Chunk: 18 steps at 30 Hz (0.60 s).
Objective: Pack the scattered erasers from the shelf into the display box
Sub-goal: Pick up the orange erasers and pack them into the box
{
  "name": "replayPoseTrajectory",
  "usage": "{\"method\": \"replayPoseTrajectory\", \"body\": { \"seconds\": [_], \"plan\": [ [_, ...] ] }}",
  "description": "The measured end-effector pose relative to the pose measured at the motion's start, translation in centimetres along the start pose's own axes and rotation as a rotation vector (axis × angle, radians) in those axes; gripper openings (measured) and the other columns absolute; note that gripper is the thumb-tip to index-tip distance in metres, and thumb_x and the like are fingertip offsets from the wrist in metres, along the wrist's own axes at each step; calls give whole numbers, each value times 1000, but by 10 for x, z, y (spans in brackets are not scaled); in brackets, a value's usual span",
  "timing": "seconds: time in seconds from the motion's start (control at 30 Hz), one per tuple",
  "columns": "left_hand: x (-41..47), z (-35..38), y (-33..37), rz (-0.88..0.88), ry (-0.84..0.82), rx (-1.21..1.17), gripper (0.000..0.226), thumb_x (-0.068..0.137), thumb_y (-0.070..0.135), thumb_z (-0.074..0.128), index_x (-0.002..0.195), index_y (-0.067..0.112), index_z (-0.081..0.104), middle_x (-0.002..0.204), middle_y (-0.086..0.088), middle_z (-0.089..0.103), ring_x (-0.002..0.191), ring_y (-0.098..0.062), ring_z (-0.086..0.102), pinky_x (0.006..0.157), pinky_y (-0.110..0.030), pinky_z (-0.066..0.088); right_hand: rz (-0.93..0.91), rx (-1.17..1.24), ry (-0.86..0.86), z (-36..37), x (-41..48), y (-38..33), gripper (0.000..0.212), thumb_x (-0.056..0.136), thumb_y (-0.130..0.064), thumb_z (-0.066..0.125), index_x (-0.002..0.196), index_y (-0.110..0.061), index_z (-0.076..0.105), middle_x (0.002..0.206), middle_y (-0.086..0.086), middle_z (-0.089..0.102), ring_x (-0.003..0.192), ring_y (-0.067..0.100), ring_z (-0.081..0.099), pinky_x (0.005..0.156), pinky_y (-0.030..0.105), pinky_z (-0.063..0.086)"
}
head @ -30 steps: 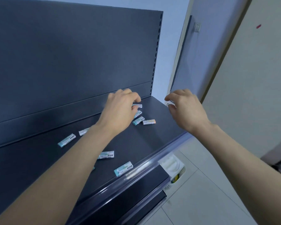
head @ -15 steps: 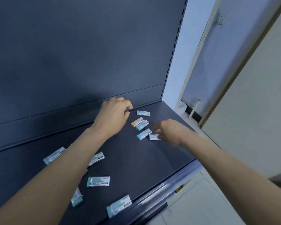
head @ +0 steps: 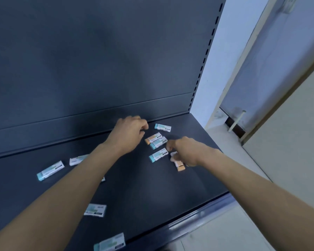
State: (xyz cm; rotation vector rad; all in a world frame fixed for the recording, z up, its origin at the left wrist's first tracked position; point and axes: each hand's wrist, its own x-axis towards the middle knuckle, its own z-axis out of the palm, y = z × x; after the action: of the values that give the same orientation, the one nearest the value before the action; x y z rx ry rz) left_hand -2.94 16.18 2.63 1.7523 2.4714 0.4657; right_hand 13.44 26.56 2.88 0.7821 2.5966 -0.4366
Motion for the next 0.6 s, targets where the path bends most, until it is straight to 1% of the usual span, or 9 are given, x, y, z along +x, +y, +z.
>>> {"method": "replayPoseTrajectory", "body": {
  "seconds": [0.07, 0.13, 0.17, 0.23, 0.33, 0.37, 0.43, 0.53, 0.6],
  "plan": [
    [8, 4, 5, -4, -42, 5, 20, 90, 11, 51, 106, 16, 62, 110, -2, 62, 103, -23, 55, 91, -39, 42, -37, -28, -15, -4, 0, 10, 36, 94, -6, 47, 122, -25, 56, 104, 3, 53, 90, 24, 55, 76, 29, 44],
    [16, 10, 8, -20, -92, 4, 23, 90, 9, 50, 108, 16, 62, 111, -2, 61, 104, -23, 55, 92, -38, 42, -106, -82, -46, -8, -1, 18, 53, 90, 4, 42, 126, -32, 57, 122, 1, 54, 112, 22, 54, 92, 30, 46],
    [20, 12, 10, -26, -116, 2, 24, 90, 8, 50, 109, 17, 62, 112, -2, 61, 104, -23, 55, 91, -38, 42, -144, -100, -69, -10, -2, 21, 56, 88, 6, 43, 127, -32, 58, 124, 1, 52, 116, 21, 52, 96, 29, 44],
    [27, 17, 12, -32, -158, -3, 28, 88, 4, 51, 110, 17, 62, 111, -2, 60, 102, -22, 55, 89, -35, 41, -193, -111, -103, -11, 0, 28, 49, 87, 3, 54, 123, -29, 62, 115, 0, 47, 113, 21, 52, 95, 31, 44],
    [34, 24, 13, -48, -211, -33, 33, 86, 0, 52, 111, 19, 62, 109, -2, 60, 98, -21, 56, 87, -35, 44, -222, -148, -79, -12, 7, 36, 25, 81, -16, 71, 105, -19, 68, 109, 0, 47, 107, 22, 51, 90, 34, 47],
    [35, 26, 13, -50, -229, -44, 33, 87, 1, 51, 111, 20, 63, 108, -2, 60, 96, -21, 55, 85, -36, 46, -227, -168, -68, -12, 8, 38, 22, 80, -21, 72, 101, -17, 68, 110, 1, 48, 106, 22, 51, 88, 35, 47],
    [36, 31, 12, -61, -253, -57, 32, 88, 3, 50, 109, 23, 63, 105, -3, 62, 88, -20, 54, 80, -35, 48, -234, -177, -65, -13, 10, 40, 26, 81, -26, 72, 103, -15, 66, 113, 2, 51, 105, 22, 52, 86, 35, 47],
    [37, 33, 15, -78, -278, -71, 29, 90, 7, 50, 111, 22, 62, 97, -2, 62, 80, -17, 51, 72, -33, 46, -270, -148, -102, -11, 12, 39, 33, 82, -23, 70, 114, -19, 63, 116, 1, 54, 105, 21, 53, 89, 37, 47],
    [37, 31, 18, -98, -309, -98, 30, 91, 8, 48, 114, 22, 60, 89, 1, 59, 76, -17, 52, 69, -30, 44, -279, -137, -113, -11, 16, 39, 24, 82, -20, 66, 106, -21, 65, 109, 1, 60, 100, 23, 58, 86, 41, 51]
  ]
}}
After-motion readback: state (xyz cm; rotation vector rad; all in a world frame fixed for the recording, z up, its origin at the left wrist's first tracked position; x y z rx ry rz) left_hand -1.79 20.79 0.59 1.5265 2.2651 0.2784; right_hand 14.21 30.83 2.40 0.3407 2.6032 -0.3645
